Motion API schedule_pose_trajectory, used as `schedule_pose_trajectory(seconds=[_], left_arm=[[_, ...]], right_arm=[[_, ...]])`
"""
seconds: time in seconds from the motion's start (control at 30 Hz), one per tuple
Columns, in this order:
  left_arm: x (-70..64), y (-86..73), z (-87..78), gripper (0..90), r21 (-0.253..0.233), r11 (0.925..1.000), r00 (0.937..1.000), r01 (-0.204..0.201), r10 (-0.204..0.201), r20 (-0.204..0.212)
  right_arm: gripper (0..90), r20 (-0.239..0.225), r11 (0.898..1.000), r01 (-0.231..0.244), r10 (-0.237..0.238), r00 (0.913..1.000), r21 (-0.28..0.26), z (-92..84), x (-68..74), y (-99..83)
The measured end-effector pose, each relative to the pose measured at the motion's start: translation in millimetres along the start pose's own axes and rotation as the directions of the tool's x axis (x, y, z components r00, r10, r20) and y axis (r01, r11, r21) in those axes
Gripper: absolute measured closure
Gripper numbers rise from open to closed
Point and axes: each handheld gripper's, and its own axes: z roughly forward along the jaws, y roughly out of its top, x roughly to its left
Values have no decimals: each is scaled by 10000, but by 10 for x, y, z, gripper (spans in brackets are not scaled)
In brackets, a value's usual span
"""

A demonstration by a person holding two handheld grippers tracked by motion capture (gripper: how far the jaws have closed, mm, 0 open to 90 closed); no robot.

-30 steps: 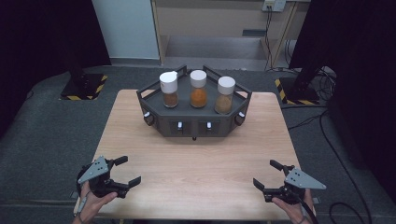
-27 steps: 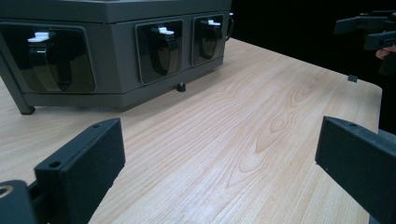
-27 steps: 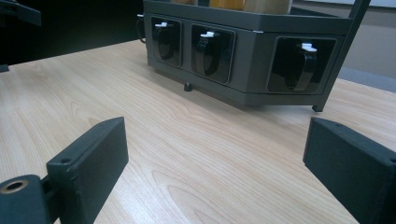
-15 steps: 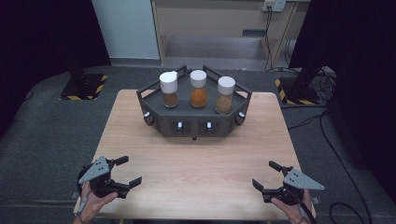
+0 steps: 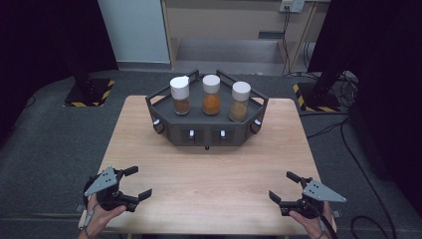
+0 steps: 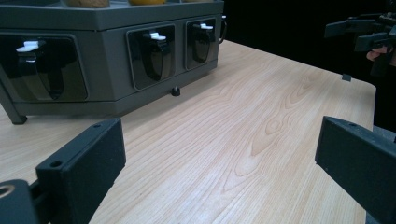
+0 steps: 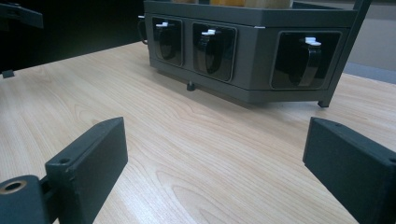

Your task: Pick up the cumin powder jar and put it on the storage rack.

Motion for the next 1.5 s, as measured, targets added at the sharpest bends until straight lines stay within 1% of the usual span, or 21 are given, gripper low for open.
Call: schedule_pose_trajectory(seconds=[0.2, 0.37, 0.5, 0.77, 0.87, 1.0, 1.1, 1.27, 1.5], left_arm=[[-1, -3, 2, 10, -73, 9999, 9999, -78, 79, 128], [-1, -7, 2, 11, -172, 9998, 9997, -67, 71, 235], [-4, -14, -7, 11, -249, 9997, 9998, -42, 46, 197], [-17, -29, -30, 12, -393, 9992, 10000, -29, 29, -4], [-20, -36, -39, 12, -463, 9989, 10000, -6, 3, -66], [-18, -64, -62, 12, -679, 9976, 9996, 161, -175, -200], [-19, -88, -89, 13, -849, 9960, 9987, 283, -318, -401], [-11, -121, -132, 13, -1060, 9934, 9964, 438, -512, -681], [-2, -140, -148, 13, -1171, 9917, 9945, 532, -632, -838]], right_arm=[[50, 27, 9999, -98, 98, 9999, -72, 4, -2, -7], [32, 183, 9998, -111, 114, 9998, -164, -3, 20, -8], [29, 279, 9996, -171, 177, 9995, -245, -14, 24, -16], [26, 392, 9992, -285, 297, 9988, -295, -17, 21, -26], [26, 497, 9985, -432, 448, 9978, -331, -23, 21, -32], [27, 678, 9978, -526, 553, 9962, -405, -36, 17, -45], [27, 769, 9967, -651, 687, 9947, -482, -48, 11, -56], [28, 922, 9959, -723, 770, 9928, -541, -62, 10, -65], [31, 1054, 9968, -606, 658, 9922, -521, -72, -8, -68]])
